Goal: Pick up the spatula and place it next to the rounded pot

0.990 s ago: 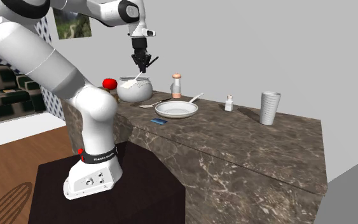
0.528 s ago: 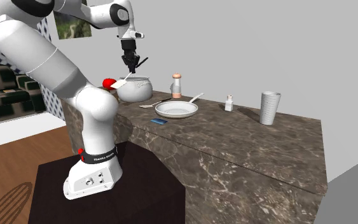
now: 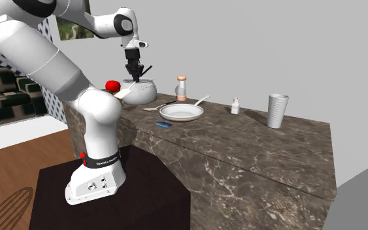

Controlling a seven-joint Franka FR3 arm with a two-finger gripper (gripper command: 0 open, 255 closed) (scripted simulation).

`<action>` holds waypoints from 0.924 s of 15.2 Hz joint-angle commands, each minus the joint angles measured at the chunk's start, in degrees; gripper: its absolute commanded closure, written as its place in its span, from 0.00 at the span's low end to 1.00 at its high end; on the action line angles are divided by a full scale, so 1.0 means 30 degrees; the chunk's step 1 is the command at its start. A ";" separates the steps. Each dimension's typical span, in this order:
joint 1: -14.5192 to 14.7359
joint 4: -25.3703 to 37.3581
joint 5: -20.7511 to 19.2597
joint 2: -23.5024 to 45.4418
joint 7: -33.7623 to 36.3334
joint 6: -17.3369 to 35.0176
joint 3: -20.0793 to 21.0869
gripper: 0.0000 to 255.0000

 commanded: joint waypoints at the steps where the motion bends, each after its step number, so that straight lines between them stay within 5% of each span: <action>1: 0.0028 -0.0508 0.0098 0.0045 -0.0030 0.0562 0.0131 1.00; 14: 0.0201 -0.3313 0.0758 0.0736 -0.0076 0.4067 0.1139 1.00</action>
